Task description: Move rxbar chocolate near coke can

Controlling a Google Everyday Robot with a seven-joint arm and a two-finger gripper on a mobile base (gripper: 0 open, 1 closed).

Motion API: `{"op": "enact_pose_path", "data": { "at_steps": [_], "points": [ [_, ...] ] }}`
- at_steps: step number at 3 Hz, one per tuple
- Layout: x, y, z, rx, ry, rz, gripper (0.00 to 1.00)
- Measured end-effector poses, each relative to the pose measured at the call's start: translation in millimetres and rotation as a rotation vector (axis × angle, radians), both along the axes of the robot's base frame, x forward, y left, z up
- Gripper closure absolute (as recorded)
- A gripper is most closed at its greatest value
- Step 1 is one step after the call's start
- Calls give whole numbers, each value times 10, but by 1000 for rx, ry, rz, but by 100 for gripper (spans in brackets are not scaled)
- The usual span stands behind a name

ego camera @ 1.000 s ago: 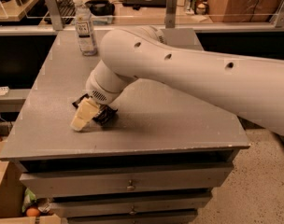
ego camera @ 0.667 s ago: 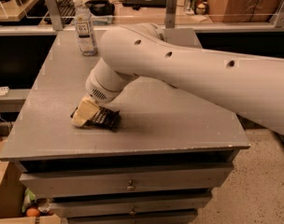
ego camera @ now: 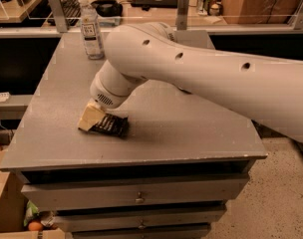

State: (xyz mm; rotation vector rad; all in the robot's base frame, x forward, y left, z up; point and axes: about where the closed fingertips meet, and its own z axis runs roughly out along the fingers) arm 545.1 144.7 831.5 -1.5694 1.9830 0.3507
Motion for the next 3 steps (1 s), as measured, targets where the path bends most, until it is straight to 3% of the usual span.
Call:
{"op": "enact_pose_path", "data": {
  "at_steps": [1, 2, 3],
  "points": [
    [-9, -22, 518, 37, -45, 74, 100],
    [72, -191, 1261, 60, -133, 134, 100],
    [106, -190, 1512, 80, -168, 139, 100]
  ]
}}
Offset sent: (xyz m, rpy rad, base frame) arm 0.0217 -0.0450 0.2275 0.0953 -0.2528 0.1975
